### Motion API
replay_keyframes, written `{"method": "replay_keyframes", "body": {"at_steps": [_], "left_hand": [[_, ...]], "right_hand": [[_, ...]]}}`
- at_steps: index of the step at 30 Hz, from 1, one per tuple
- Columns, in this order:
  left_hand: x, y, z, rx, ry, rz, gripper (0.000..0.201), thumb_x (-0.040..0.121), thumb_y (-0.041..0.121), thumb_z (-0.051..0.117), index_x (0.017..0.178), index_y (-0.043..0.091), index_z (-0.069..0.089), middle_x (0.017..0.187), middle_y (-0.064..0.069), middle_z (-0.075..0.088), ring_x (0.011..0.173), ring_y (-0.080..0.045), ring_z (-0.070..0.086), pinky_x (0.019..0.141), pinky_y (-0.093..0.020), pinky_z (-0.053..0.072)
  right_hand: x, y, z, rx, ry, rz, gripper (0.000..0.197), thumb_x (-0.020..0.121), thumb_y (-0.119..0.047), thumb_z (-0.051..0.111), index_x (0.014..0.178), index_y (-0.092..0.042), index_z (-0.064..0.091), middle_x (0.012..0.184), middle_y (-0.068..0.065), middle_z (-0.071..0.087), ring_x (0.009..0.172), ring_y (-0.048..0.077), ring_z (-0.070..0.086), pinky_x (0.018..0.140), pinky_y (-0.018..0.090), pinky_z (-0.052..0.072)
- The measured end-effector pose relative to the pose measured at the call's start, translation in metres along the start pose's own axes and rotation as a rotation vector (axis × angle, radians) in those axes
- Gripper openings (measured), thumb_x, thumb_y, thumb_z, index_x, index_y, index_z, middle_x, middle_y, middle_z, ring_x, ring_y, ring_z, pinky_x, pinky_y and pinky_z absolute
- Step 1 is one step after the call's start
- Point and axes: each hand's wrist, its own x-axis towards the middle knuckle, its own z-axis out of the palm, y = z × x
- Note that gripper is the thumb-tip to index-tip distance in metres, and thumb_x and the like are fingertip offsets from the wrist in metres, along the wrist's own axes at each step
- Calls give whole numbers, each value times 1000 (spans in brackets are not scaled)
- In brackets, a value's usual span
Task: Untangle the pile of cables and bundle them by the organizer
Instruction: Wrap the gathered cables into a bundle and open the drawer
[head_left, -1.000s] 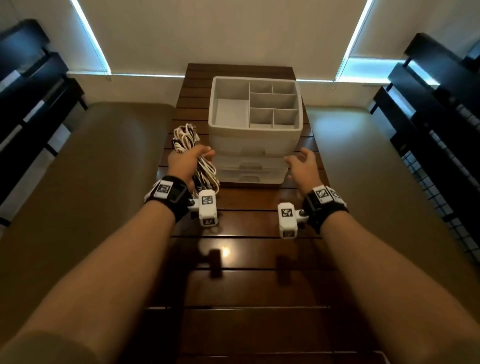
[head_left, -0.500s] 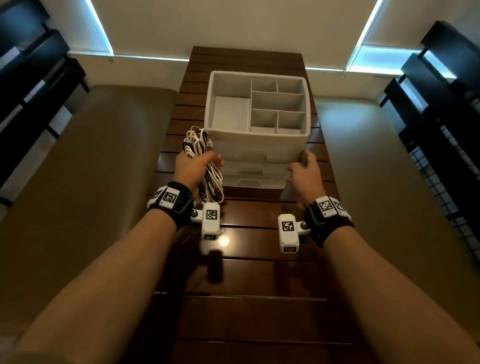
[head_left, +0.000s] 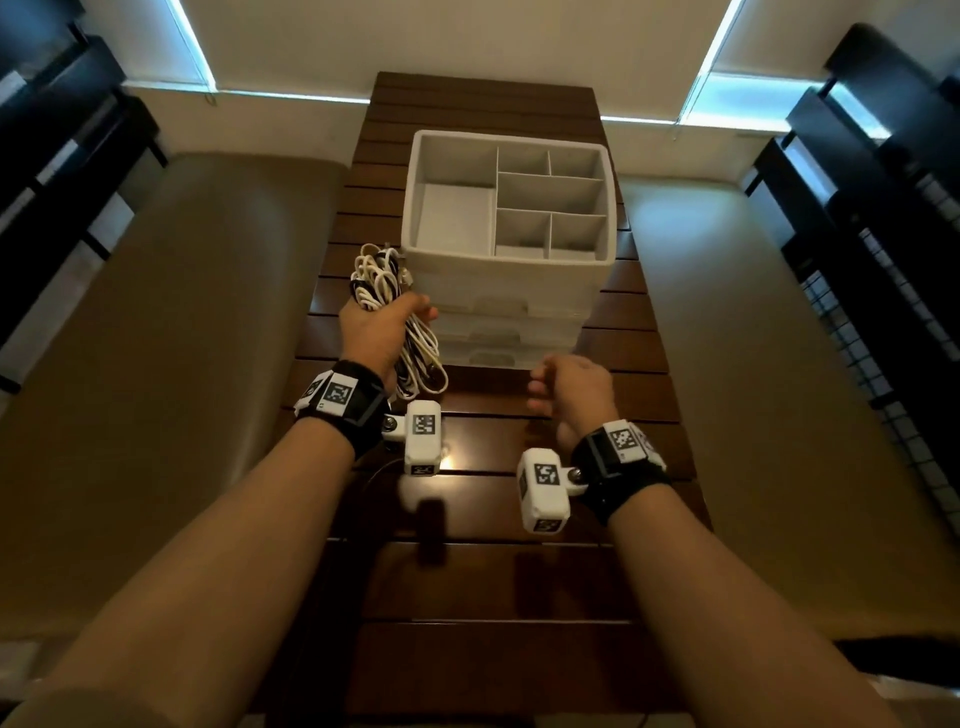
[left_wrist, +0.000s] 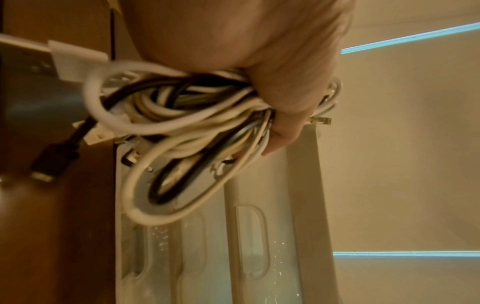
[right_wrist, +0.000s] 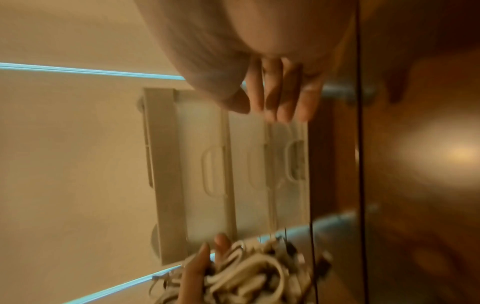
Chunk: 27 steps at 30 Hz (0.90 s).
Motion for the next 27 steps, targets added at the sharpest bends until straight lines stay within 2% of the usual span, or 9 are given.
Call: {"method": "replay_keyframes", "body": {"at_steps": [3,7,9,12,15,17,20,23,27], "left_hand": [[1,-1,0,-36,30,7,22,84,-5,76,104,2,69,79,-9,74,74,-23,78,64,-35,61],[3,-3,-2,-38,43,15,20,84,-4,78,102,3,71,74,-4,75,74,-22,78,63,-32,60],[3,-3,-3,-27,27,14,16,85,-3,78,96,6,71,74,-3,75,76,-22,78,64,-32,60],[3,-4,-2,-15,20,13,17,85,-2,79,98,4,71,80,-7,75,77,-22,79,65,-33,60],[6,-3,-2,18,30,20,25,83,-2,80,107,-3,72,81,-10,76,76,-24,77,66,-36,63],[9,-1,-3,55,41,35,26,81,-1,80,106,-6,72,82,-15,76,74,-27,76,70,-42,63],[10,0,-5,87,24,69,25,82,-1,81,106,-3,74,92,-19,78,76,-26,78,73,-40,65],[8,-1,-6,91,-13,97,26,83,0,82,108,0,73,99,-18,79,83,-26,79,77,-39,65],[10,-4,-10,117,-76,127,31,83,3,85,112,3,73,106,-16,78,93,-29,78,81,-36,64]], "right_hand": [[-14,15,26,77,-169,137,16,103,-16,59,115,-8,66,86,7,67,70,16,63,64,34,56],[-9,13,50,319,-185,252,26,102,-21,63,123,-7,65,86,6,70,68,16,64,58,31,56],[-4,10,57,425,-204,280,24,100,-24,65,119,-9,67,86,5,71,69,15,64,59,30,55],[2,7,62,479,-228,282,15,98,-26,68,108,-14,68,84,4,71,70,16,63,61,31,53],[2,11,64,468,-227,279,30,96,-30,71,122,-15,65,81,2,69,68,14,62,60,29,54],[1,15,62,468,-212,278,34,97,-31,70,127,-16,64,81,3,67,66,14,61,59,29,52],[1,21,61,454,-185,269,23,100,-26,66,121,-17,67,83,4,67,65,14,61,56,28,52],[3,25,62,438,-133,259,12,102,-17,62,110,-20,70,89,4,70,64,13,61,51,26,53],[5,29,61,508,-143,247,19,101,-17,62,119,-21,67,104,6,73,63,12,61,52,25,52]]}}
